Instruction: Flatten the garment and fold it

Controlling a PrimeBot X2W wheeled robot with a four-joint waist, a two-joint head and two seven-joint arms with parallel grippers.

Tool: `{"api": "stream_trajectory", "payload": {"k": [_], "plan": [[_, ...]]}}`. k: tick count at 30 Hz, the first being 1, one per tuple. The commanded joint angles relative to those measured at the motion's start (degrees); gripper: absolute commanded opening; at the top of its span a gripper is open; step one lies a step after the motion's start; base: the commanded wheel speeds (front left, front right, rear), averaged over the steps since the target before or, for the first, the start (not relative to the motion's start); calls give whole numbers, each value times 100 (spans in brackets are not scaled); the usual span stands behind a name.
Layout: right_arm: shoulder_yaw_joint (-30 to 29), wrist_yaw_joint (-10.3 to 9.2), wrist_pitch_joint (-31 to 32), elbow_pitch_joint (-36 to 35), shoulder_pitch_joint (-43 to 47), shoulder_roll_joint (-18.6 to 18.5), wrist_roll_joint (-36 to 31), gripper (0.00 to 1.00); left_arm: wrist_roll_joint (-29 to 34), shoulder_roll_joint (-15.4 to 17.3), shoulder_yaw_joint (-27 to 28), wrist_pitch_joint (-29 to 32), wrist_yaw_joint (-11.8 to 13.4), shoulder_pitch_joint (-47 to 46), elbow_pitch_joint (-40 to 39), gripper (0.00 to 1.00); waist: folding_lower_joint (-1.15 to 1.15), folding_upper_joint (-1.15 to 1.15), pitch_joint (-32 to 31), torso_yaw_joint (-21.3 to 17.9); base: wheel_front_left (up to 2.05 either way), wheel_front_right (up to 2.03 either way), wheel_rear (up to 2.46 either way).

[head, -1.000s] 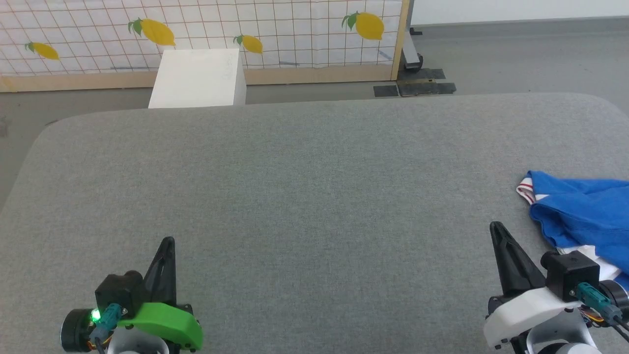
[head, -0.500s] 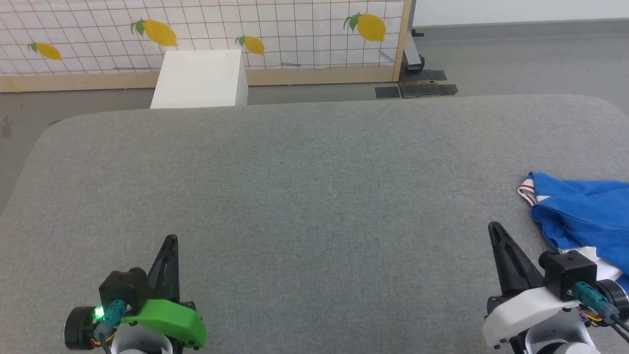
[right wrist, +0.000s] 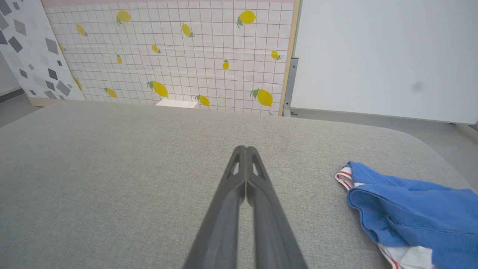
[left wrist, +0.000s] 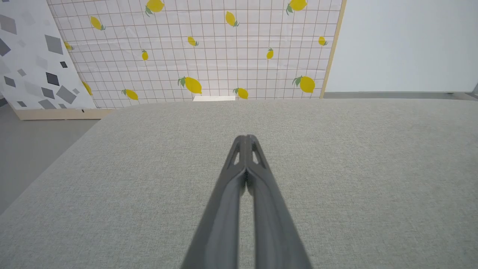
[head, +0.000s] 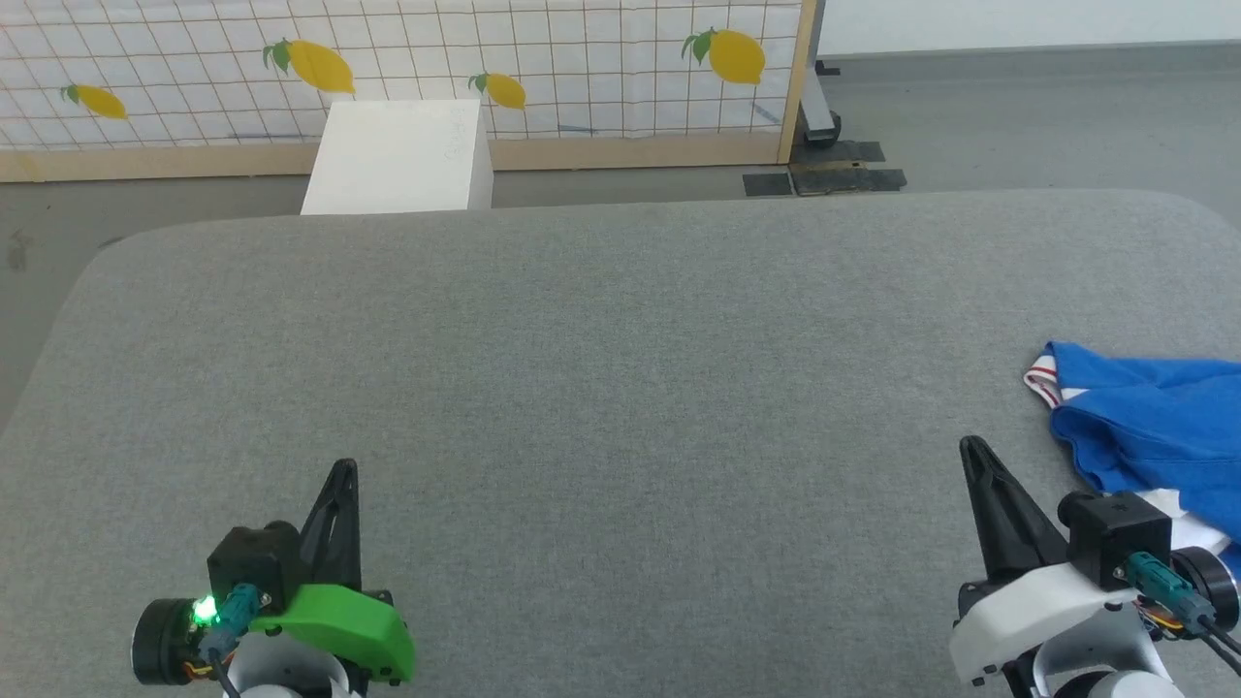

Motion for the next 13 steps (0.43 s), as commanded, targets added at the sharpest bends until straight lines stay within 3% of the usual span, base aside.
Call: {"api": "stream_trajectory", "payload": {"k": [1, 13], "plan": [[10, -4, -36, 23, -94, 10, -51, 0, 91, -60, 42, 34, -25, -7, -39, 0, 0, 30, -2, 3, 0, 0, 0], [17, -5, -46, 66, -130, 12, -85, 0, 279, -180, 130, 173, -50, -8, -119, 0, 0, 36, -14, 22, 0, 0, 0]]}}
